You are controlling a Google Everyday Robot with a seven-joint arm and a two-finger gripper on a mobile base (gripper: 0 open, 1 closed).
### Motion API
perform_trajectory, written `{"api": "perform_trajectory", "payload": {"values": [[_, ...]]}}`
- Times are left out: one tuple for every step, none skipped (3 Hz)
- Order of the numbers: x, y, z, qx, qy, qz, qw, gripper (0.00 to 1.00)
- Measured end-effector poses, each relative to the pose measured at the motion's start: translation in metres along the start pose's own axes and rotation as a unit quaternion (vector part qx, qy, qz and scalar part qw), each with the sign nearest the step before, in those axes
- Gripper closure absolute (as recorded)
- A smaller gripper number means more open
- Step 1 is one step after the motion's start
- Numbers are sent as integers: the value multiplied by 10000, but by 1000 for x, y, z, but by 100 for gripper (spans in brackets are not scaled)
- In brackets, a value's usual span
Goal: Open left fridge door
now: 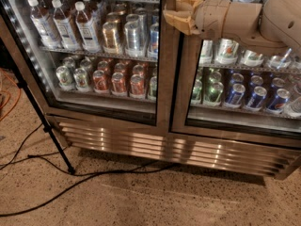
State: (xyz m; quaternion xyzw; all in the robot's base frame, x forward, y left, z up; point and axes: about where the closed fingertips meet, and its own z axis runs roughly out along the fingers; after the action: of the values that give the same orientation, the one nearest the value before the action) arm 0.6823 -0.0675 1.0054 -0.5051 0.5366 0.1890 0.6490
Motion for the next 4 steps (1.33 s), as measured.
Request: {"api": "perform_trajectory", "payload": {"values": [[0, 0, 0, 0, 1, -1, 10000, 100], [-5, 8, -6, -20, 128, -107, 9999, 100], [-7, 10, -7, -19, 135, -105, 9999, 100], [-12, 23, -9, -34, 213, -30, 9998, 100]]}}
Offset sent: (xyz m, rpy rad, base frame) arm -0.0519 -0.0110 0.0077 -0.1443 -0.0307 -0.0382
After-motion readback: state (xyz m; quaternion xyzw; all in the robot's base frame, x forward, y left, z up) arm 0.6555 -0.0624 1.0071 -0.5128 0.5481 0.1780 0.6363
